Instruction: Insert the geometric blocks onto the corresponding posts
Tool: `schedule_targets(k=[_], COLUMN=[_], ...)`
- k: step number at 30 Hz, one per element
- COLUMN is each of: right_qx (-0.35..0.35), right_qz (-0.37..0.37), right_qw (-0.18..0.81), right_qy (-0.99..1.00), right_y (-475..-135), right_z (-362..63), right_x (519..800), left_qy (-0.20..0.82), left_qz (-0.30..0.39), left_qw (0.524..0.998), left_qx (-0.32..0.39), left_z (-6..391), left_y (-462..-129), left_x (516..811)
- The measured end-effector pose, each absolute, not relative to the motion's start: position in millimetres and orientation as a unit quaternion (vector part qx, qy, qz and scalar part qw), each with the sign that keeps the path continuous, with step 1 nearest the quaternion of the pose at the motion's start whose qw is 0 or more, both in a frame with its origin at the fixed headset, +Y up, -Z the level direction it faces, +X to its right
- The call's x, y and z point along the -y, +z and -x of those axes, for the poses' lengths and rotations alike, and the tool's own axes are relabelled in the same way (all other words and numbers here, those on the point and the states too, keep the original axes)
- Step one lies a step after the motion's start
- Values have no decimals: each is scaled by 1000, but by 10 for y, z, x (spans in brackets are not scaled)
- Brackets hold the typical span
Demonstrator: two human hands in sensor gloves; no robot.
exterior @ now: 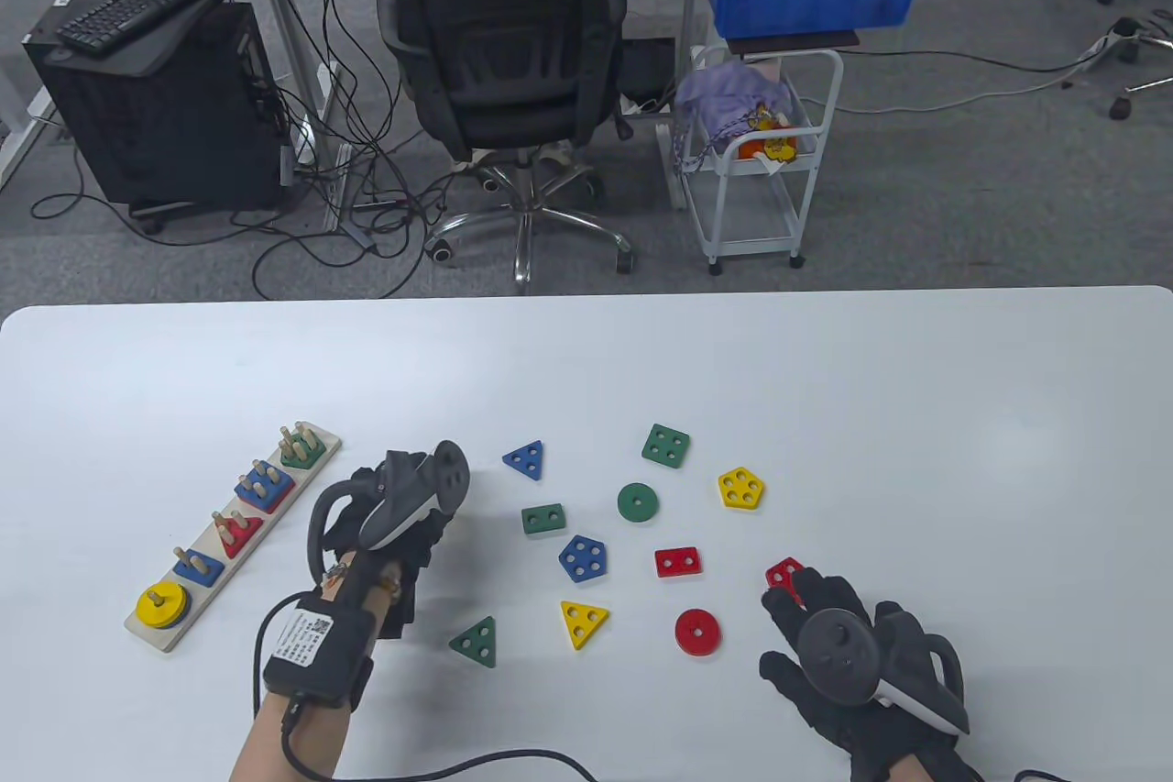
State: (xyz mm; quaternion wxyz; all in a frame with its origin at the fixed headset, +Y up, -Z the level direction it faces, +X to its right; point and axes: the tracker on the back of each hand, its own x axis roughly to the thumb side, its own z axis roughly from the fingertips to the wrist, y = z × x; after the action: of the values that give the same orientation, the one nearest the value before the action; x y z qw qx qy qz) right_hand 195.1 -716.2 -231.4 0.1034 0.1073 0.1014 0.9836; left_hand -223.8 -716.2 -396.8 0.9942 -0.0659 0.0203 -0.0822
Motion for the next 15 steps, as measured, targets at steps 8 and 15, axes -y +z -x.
schedule_targets(k=[8,15], right_qx=[-99,-98], right_qz=[-109,-107], right_qw=[103,104], right_qy=[984,984], right_y=[-2311,-2308], right_z=[-1944,-1946], right_x=[7160,7160], left_qy=[-50,5], left_qz=[47,32], left_qw=[996,993], left_qx=[-60,-110], left_z=[2856,3393], left_y=[-3579,-3324], left_x=[6933,6989])
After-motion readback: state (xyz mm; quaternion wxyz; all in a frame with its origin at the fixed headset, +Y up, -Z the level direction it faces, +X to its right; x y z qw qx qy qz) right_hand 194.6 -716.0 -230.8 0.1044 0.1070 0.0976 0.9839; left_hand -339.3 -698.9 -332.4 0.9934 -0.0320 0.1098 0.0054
